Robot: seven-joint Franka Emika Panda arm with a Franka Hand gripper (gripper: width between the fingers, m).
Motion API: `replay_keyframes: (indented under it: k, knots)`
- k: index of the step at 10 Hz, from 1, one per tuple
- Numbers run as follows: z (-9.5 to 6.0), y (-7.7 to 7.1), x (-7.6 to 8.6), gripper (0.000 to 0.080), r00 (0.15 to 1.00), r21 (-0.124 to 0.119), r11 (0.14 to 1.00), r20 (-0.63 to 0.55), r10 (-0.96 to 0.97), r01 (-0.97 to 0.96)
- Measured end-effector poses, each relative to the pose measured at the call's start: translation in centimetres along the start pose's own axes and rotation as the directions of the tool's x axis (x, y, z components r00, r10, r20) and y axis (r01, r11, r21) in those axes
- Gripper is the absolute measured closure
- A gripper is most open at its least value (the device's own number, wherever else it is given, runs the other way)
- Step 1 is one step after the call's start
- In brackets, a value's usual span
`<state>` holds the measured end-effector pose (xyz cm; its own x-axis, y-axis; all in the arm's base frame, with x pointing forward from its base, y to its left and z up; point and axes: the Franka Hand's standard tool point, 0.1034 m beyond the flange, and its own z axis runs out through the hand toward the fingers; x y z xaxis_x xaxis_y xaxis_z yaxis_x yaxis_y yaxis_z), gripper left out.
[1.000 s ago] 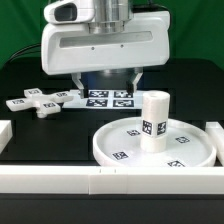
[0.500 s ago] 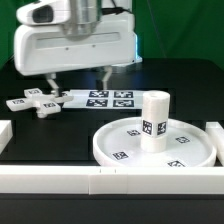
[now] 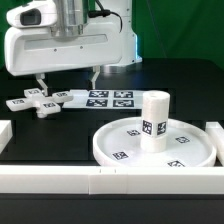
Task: Assemble round table
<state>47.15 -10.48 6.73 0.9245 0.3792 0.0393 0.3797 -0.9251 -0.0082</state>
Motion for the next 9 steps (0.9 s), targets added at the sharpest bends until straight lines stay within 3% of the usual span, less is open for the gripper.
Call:
replay_keyframes:
  k: [2,4,5,6,9]
  knots:
    - [0.5,1.0,-0.9,0.0151,0.982,-0.022,0.982,-0.007,-0.189,0.189]
    - [0.6,2.2,-3.1,0.0151,0.954,0.000,0.955,0.018,-0.298,0.298]
    - [0.4,2.2,-3.7,0.0151,0.960,0.026,0.961,0.027,-0.277,0.276]
    - [0.2,2.1,-3.8,0.0151,0.976,0.035,0.976,0.029,-0.217,0.216]
    - [0.3,2.1,-3.8,0.0151,0.952,0.038,0.952,0.028,-0.304,0.303]
